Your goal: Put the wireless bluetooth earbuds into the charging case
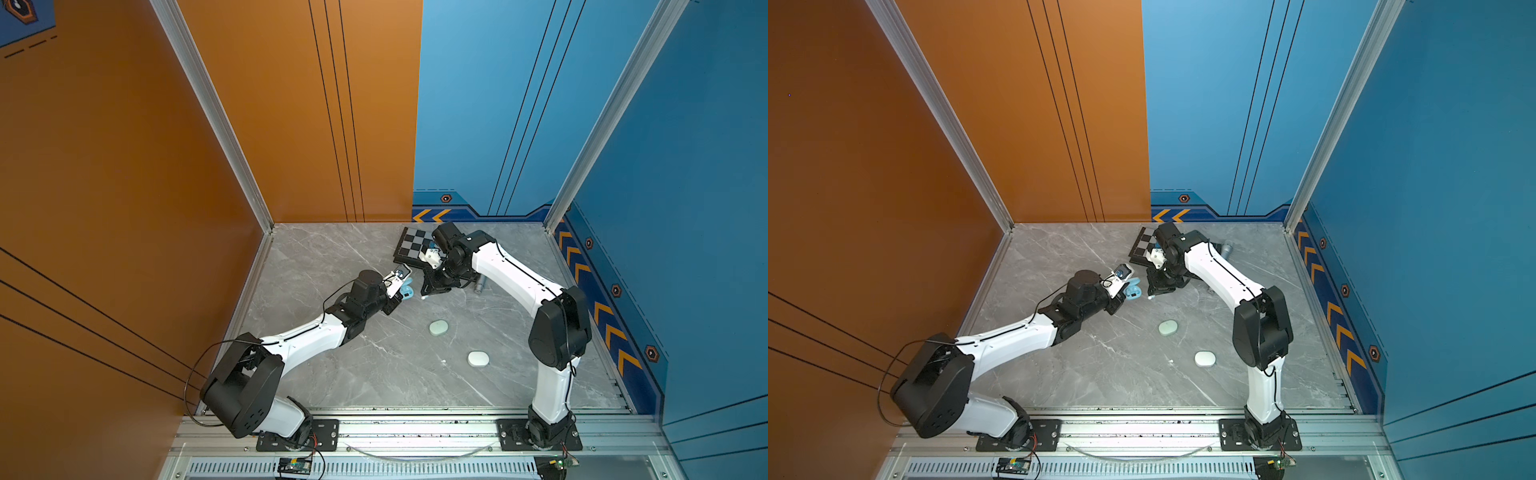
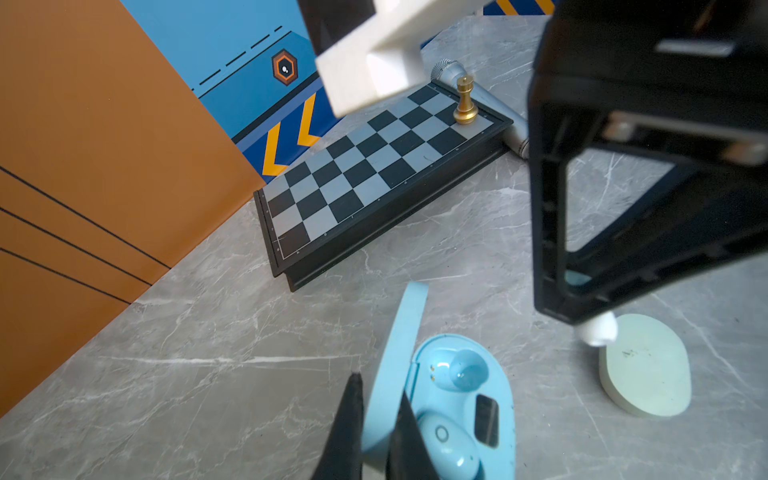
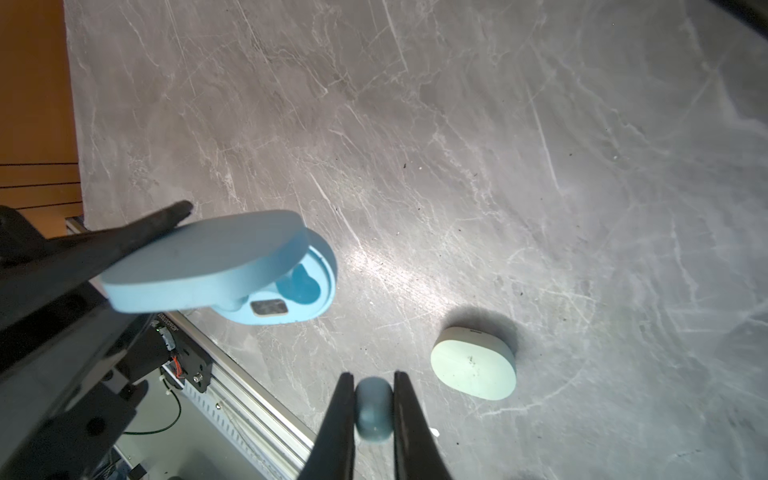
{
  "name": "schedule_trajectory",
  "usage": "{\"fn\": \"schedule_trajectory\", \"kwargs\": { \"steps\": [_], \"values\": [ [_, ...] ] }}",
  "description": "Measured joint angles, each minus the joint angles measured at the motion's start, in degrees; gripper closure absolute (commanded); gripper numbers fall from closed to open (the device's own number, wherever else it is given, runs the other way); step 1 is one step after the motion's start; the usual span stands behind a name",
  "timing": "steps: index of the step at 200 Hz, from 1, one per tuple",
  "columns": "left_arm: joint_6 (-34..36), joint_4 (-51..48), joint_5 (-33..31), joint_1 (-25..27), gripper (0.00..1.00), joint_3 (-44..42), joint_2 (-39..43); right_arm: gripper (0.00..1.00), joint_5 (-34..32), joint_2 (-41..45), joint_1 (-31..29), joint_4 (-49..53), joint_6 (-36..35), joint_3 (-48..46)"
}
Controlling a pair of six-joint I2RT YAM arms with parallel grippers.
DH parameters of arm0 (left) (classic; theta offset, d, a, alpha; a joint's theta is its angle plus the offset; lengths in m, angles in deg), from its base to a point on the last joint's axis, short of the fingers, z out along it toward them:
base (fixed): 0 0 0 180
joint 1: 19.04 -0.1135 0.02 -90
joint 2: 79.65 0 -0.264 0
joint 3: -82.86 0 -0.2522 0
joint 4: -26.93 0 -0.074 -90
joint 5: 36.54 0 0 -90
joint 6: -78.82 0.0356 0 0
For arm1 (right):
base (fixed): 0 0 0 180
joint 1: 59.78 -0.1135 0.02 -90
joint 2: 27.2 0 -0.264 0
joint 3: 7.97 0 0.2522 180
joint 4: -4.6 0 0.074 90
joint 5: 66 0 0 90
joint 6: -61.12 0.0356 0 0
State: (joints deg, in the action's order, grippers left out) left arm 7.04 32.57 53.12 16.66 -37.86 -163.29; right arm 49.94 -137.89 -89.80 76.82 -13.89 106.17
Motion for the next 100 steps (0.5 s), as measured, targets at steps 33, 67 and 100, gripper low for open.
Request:
{"fn": "schedule_trajectory", "kwargs": {
  "steps": [33, 67, 100],
  "values": [
    [-0.02, 0.68, 0.39, 0.74, 1.0, 0.79, -0.2, 0.85, 2.4, 0.0, 0.04, -0.22, 2.01, 0.07],
    [-0.02, 0.85, 0.42, 1.09, 1.0, 1.01, -0.2, 0.85, 4.13, -0.02, 0.33, -1.09, 3.98, 0.07],
    [-0.02, 0.92, 0.39, 1.18, 1.0, 1.01, -0.2, 0.85, 4.83, -0.02, 1.09, -2.38, 5.73, 0.15]
  ]
}}
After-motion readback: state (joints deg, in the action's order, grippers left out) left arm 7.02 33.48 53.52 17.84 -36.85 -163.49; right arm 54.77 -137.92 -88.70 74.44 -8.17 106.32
